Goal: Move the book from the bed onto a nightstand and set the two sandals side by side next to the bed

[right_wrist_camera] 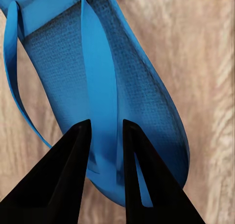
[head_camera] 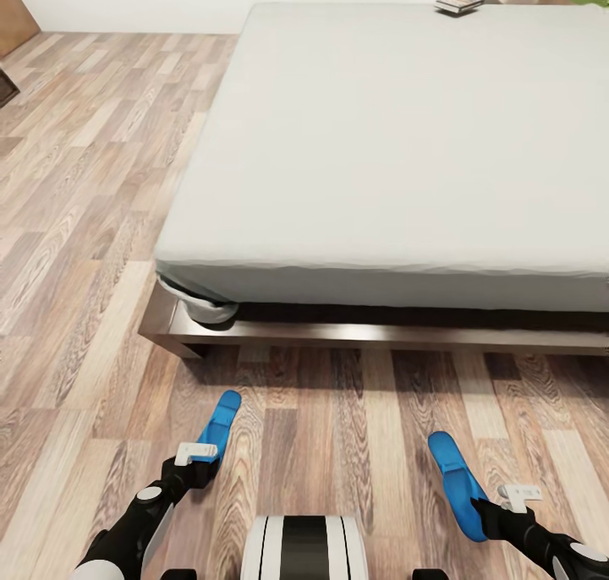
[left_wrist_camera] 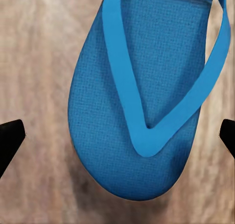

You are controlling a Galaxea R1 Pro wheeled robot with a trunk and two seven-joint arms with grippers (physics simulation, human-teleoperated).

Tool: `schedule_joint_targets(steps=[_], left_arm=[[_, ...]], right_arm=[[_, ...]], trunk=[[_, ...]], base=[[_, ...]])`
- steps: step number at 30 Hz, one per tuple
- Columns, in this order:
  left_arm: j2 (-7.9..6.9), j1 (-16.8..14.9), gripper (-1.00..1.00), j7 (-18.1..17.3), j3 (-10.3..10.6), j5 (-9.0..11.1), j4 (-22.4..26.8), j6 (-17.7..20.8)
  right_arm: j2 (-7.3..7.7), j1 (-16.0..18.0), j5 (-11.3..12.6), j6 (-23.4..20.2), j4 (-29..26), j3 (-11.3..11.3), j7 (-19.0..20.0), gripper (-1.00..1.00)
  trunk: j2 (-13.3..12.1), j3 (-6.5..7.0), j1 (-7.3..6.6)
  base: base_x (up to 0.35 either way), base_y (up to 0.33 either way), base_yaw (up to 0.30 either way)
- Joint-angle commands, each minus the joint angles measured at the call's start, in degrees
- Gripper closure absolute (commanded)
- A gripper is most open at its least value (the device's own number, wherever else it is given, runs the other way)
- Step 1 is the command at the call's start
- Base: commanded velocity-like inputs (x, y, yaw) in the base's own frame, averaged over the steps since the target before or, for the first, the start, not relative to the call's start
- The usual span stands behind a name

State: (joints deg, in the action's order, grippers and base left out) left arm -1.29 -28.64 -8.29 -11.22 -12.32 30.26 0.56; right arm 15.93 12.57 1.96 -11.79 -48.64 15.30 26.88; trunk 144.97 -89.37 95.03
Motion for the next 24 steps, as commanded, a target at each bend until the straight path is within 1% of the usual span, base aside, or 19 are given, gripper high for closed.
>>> schedule_joint_targets(steps=[1, 11, 16, 20, 21, 22, 23, 24], left_arm=[[0.06, -0.02, -1.0, -0.5, -0.47, -0.6, 0.06, 0.06], [0.06, 0.0, -1.0, -0.58, -0.47, -0.6, 0.06, 0.12], [0.07, 0.1, -1.0, -0.81, -0.47, -0.6, 0.12, -0.37], [0.06, 0.4, -1.0, -1.1, -0.5, -0.53, 0.31, -7.14], [0.06, 0.44, -1.0, -1.69, -0.52, -0.53, 0.4, -8.38], [0.05, 0.47, -1.0, -3.78, -0.57, -0.48, 0.54, -9.43], [-0.03, 0.49, -1.0, -6.31, -0.63, -0.43, 0.62, -9.81], [-0.14, 0.5, -1.0, -9.69, -0.71, -0.35, 0.68, -10.02]], right_arm=[[-0.02, 0.01, 0.24, -0.51, -0.06, 0.17, 0.45, 1.0], [-0.02, 0.0, 0.16, -0.51, -0.06, 0.17, 0.45, 1.0], [-0.04, 0.0, 0.02, -0.51, 0.0, 0.17, 0.45, 1.0], [-0.03, 0.0, -0.07, -0.51, 0.16, 0.17, 0.45, 1.0], [-0.03, 0.0, -0.08, -0.51, 0.18, 0.17, 0.45, 1.0], [-0.04, 0.0, -0.1, -0.51, 0.24, 0.17, 0.42, 1.0], [-0.03, 0.0, -0.1, -0.51, 0.26, 0.17, 0.4, 1.0], [-0.03, 0.0, -0.09, -0.51, 0.27, 0.17, 0.39, 1.0]], trunk=[[0.0, 0.2, -0.03], [-0.14, 2.41, -0.29], [-0.14, 2.41, -0.29], [-0.14, 2.41, -0.29], [-0.14, 2.41, -0.29], [-0.14, 2.41, -0.29], [-0.14, 2.41, -0.29], [-0.14, 2.41, -0.29]], base=[[0.0, 0.0, 0.0], [0.0, 0.0, 0.0], [0.0, 0.0, 0.0], [0.0, 0.0, 0.0], [0.0, 0.0, 0.0], [0.0, 0.0, 0.0], [0.0, 0.0, 0.0], [0.0, 0.0, 0.0]])
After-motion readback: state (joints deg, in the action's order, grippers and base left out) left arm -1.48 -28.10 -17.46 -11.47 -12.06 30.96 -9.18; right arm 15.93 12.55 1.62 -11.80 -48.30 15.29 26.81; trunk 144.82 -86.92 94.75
